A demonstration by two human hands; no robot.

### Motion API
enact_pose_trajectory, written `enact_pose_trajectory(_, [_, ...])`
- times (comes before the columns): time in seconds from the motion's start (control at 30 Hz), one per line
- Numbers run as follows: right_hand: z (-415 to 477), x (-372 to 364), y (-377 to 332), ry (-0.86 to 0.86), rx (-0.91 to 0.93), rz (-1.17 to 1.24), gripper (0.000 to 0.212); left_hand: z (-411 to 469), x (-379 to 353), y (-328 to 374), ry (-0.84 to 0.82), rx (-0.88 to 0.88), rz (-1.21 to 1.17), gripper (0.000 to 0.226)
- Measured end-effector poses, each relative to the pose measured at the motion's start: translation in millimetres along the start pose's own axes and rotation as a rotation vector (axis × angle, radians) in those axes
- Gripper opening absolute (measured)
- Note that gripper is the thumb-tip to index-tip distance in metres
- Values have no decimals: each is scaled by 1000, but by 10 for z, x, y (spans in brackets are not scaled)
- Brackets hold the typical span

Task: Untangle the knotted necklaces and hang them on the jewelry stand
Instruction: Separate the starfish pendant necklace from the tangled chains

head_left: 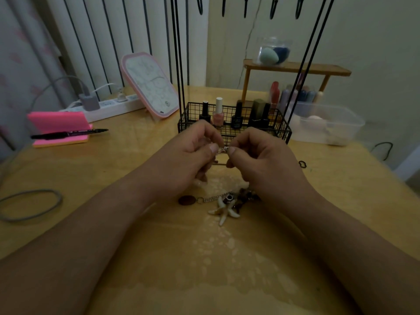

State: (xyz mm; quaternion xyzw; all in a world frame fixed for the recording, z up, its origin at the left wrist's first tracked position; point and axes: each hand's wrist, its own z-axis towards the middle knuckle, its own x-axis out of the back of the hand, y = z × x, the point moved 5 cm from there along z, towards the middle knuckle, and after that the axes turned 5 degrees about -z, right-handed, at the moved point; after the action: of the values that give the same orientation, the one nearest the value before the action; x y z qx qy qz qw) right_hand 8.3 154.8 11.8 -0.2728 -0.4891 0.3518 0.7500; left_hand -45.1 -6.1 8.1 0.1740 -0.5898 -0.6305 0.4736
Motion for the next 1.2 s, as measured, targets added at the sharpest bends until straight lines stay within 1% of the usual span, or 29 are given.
enact_pose_trajectory(0.07, [11, 18, -4, 18, 17, -4, 7, 9, 27, 2, 20, -29, 37, 15])
enact_pose_trajectory(0.2, [-3, -2, -11, 21, 51, 17, 6, -2, 19, 40, 33, -125, 149, 7])
enact_pose_trajectory(0.27, [-15, -18, -14, 20, 62, 6, 6, -10, 4, 40, 51, -153, 189, 9])
enact_pose_trajectory(0.43, [-25, -27, -10, 22, 78, -26, 6, 2, 9, 16, 99, -149, 245, 10])
enact_pose_trajectory(0.7, [-26, -64, -2, -15, 63, -74, 4, -5, 7, 4, 96, -122, 276, 7])
enact_pose_trajectory(0.93, [-45, -74, -37, -41, 121, -288, 6, -23, -10, 8, 107, -135, 378, 9])
enact_pose_trajectory(1.03, [-52, -71, -65, -56, 142, -337, 5, -29, -18, 17, 104, -141, 386, 12])
enact_pose_trajectory(1.1, [-51, -69, -71, -58, 146, -335, 4, -34, -24, 21, 107, -145, 379, 12])
enact_pose_trajectory(1.2, [-34, -62, -24, -57, 90, -217, 1, -27, -12, 3, 119, -130, 354, 6])
